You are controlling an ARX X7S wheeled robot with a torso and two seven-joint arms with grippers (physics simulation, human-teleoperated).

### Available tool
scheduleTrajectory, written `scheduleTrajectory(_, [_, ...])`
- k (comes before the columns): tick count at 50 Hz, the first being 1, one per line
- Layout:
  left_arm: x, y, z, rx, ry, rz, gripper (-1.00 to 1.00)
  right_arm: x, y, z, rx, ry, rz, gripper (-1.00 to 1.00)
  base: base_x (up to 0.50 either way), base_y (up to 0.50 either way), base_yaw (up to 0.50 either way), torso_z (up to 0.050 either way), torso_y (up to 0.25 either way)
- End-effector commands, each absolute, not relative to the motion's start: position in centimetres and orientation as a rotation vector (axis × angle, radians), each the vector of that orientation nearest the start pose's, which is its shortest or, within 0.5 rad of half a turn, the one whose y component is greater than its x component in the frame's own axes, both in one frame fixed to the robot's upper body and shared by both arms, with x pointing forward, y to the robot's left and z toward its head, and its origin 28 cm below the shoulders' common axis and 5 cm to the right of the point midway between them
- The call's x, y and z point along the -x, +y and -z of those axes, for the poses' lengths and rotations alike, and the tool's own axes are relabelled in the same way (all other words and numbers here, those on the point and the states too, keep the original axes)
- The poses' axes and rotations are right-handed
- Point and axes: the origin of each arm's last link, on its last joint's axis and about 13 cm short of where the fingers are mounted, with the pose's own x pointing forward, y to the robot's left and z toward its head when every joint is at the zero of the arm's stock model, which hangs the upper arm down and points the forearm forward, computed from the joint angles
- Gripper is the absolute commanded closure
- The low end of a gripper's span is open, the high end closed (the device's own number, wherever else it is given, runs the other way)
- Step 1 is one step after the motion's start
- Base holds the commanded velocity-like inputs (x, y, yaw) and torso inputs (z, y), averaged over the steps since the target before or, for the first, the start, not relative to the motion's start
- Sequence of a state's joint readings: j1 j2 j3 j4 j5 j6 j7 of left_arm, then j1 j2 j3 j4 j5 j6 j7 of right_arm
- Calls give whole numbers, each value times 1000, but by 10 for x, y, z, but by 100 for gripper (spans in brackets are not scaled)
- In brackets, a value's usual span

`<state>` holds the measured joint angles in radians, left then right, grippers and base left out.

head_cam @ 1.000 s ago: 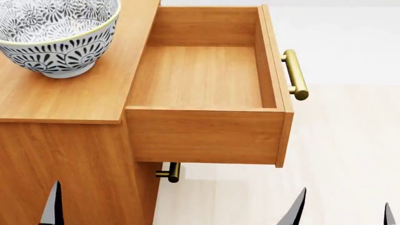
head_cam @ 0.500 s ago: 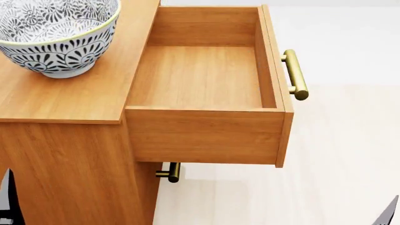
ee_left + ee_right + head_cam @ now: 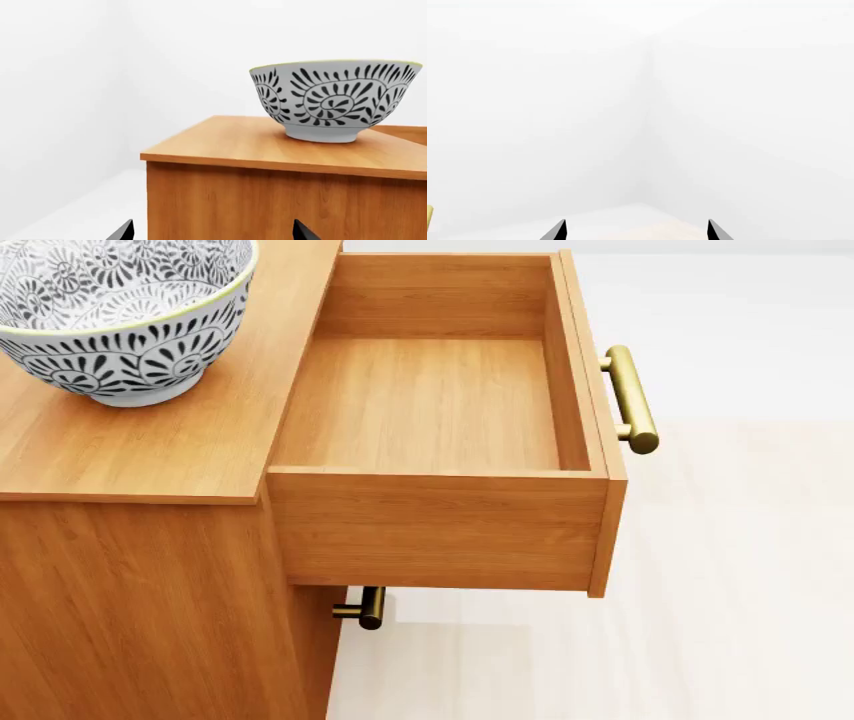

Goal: Put the bowl on top of the cabinet.

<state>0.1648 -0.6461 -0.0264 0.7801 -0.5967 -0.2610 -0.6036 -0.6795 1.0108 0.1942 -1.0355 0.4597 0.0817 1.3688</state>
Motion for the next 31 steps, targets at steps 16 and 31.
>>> scheduleTrajectory(16, [-155,278,-155,5,-307,-299,-100,-69,-192,-175,224,-409,756,-100,0,0,0,0,0])
scheduleTrajectory(31, [-151,281,-159,11,-320,-311,-100,-60,-198,-177,225,-419,783,-100,0,0,0,0,0])
